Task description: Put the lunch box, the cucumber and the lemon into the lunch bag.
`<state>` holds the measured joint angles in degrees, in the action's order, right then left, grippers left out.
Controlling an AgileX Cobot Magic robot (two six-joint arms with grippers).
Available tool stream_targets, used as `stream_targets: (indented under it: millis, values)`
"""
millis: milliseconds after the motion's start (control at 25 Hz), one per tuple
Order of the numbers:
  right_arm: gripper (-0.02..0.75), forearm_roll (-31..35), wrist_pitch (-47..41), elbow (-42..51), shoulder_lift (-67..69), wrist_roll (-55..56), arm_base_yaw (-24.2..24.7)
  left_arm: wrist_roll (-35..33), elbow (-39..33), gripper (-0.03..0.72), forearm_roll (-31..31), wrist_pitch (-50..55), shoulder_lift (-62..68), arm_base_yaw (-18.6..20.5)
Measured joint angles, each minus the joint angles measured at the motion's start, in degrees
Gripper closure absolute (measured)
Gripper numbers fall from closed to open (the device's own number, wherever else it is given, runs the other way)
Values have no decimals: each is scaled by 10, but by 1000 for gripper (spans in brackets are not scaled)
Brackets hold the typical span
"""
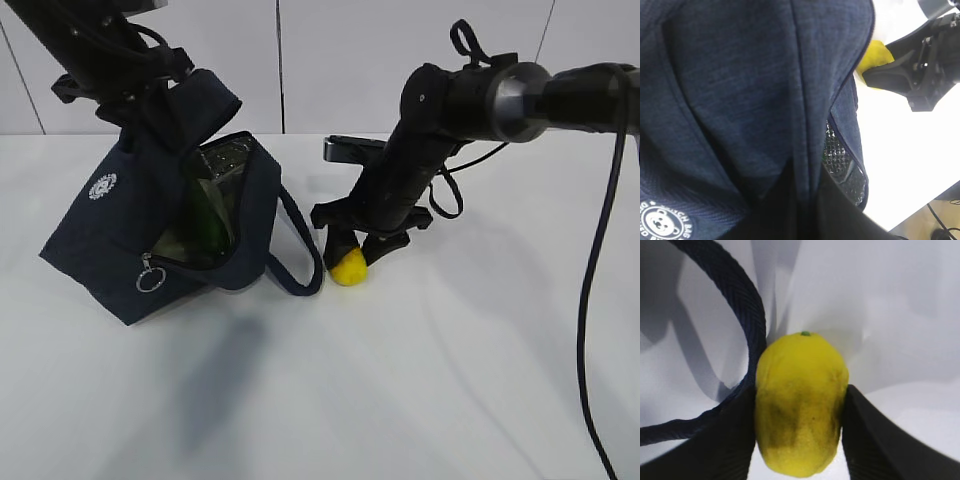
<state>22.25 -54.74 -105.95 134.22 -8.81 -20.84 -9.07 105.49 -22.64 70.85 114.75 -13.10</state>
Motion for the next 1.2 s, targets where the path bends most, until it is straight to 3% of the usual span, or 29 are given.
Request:
stream_targets:
  millis: [200, 640, 1200]
  values:
    - [407, 0, -7, -3, 0, 0, 0, -1, 0, 686, 0, 0, 0, 0]
    - [411, 23, -66, -105, -16, -27, 0, -1, 0, 686, 0, 0, 0, 0]
    - [411, 308, -47, -112, -7, -196, 0, -14, 0, 686, -3, 0, 0, 0]
